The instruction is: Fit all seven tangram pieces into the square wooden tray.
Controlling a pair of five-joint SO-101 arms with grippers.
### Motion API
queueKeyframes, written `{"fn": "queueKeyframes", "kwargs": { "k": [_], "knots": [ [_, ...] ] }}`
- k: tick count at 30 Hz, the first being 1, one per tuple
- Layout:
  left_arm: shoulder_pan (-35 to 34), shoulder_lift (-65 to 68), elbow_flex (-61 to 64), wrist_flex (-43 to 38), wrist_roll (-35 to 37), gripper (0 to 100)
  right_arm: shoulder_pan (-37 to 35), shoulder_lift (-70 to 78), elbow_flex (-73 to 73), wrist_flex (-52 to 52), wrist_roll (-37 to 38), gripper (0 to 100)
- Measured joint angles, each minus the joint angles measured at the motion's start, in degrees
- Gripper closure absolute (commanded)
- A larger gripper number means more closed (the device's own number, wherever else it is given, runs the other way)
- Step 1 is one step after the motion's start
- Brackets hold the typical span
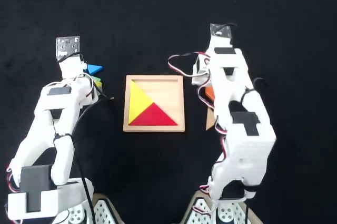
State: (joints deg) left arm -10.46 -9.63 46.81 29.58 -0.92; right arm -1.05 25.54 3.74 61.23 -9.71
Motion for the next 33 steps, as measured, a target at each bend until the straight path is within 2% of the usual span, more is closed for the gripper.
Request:
{"fn": "queueKeyframes", "kwargs": {
  "k": [5,15,21,29,33],
  "knots": [
    [0.1,0.0,0.2,-0.4,0.0,78,0.3,1.2,-3.0,2.8,0.0,98.3],
    [0.1,0.0,0.2,-0.4,0.0,78,0.3,0.7,-3.2,5.5,0.0,98.7],
    [0.1,0.0,0.2,-0.4,0.0,78,-0.2,-10.5,0.9,8.8,0.0,98.7],
    [0.1,0.0,0.2,-0.4,0.0,78,-12.5,-21.6,16.8,1.9,0.1,98.3],
    [0.1,0.0,0.2,-0.4,0.0,78,-14.0,-21.9,18.2,0.4,0.1,98.3]
  ]
}}
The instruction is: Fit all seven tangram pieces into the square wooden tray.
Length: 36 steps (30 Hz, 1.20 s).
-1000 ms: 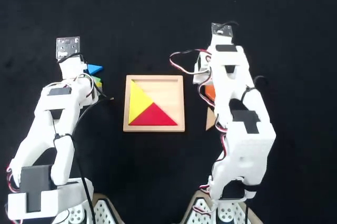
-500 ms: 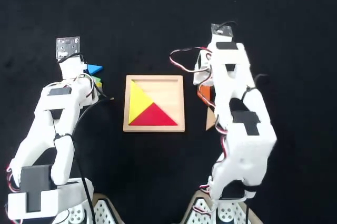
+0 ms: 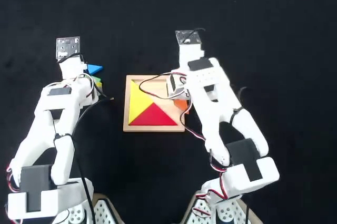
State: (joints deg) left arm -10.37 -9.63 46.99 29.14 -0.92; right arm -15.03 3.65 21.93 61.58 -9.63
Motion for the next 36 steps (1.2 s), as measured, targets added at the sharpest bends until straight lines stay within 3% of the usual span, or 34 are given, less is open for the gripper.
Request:
{"fn": "queueKeyframes", "kwargs": {
  "k": [8,24,36],
  "knots": [
    [0.0,0.0,0.0,0.0,0.0,78,-1.4,-0.1,0.5,-0.5,0.0,98.3],
    [0.0,0.0,0.0,0.0,0.0,78,-2.7,-0.1,3.0,-0.7,-10.7,98.3],
    [0.0,0.0,0.0,0.0,0.0,78,-4.8,1.0,3.2,-1.3,-11.0,98.3]
  ]
}}
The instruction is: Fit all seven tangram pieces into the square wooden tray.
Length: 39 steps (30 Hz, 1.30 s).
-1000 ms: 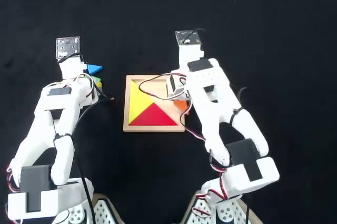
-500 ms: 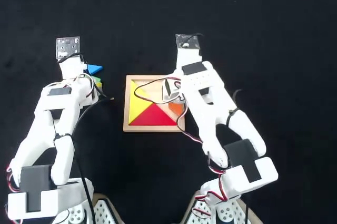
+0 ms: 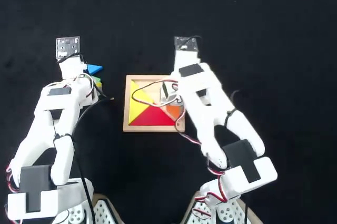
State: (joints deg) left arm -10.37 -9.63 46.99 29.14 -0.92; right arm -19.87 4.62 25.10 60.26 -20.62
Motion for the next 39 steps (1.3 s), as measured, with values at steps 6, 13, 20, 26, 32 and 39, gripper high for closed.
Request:
{"fn": "queueKeyframes", "kwargs": {
  "k": [6,13,20,26,32,39],
  "knots": [
    [0.0,0.0,0.0,0.0,0.0,78,-0.1,4.1,-0.6,-1.6,0.0,98.3],
    [0.0,0.0,0.0,0.0,0.0,78,-0.2,4.2,-0.8,-1.8,0.0,98.2],
    [0.0,0.0,0.0,0.0,0.0,78,-0.2,4.2,-2.5,1.7,0.0,98.2],
    [0.0,0.0,0.0,0.0,0.0,78,-0.3,4.2,-3.2,3.2,0.0,97.2],
    [0.0,0.0,0.0,0.0,0.0,78,-0.3,4.2,-3.2,3.3,0.0,87.4],
    [0.0,0.0,0.0,0.0,0.0,78,-0.5,4.2,-3.2,3.3,0.0,87.3]
  ]
}}
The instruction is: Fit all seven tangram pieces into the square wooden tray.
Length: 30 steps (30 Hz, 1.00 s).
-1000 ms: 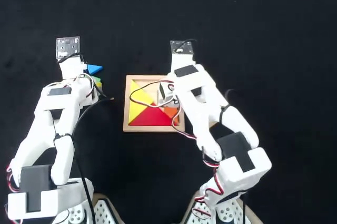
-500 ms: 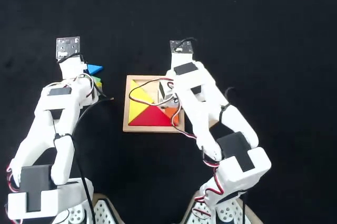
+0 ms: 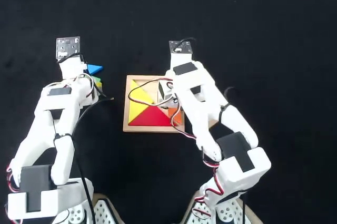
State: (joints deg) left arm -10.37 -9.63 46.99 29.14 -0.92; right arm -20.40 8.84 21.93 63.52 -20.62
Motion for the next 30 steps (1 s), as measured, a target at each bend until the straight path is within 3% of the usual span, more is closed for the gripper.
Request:
{"fn": "queueKeyframes", "kwargs": {
  "k": [16,22,30],
  "knots": [
    [0.4,0.0,0.4,-0.1,0.0,78,0.2,-0.3,-1.6,0.0,5.3,87.1],
    [0.9,0.0,3.0,-3.8,0.0,78,0.2,-7.3,0.6,0.0,5.9,87.0],
    [0.9,0.0,3.0,-4.3,0.0,78,0.2,-8.9,1.6,0.0,5.9,80.1]
  ]
}}
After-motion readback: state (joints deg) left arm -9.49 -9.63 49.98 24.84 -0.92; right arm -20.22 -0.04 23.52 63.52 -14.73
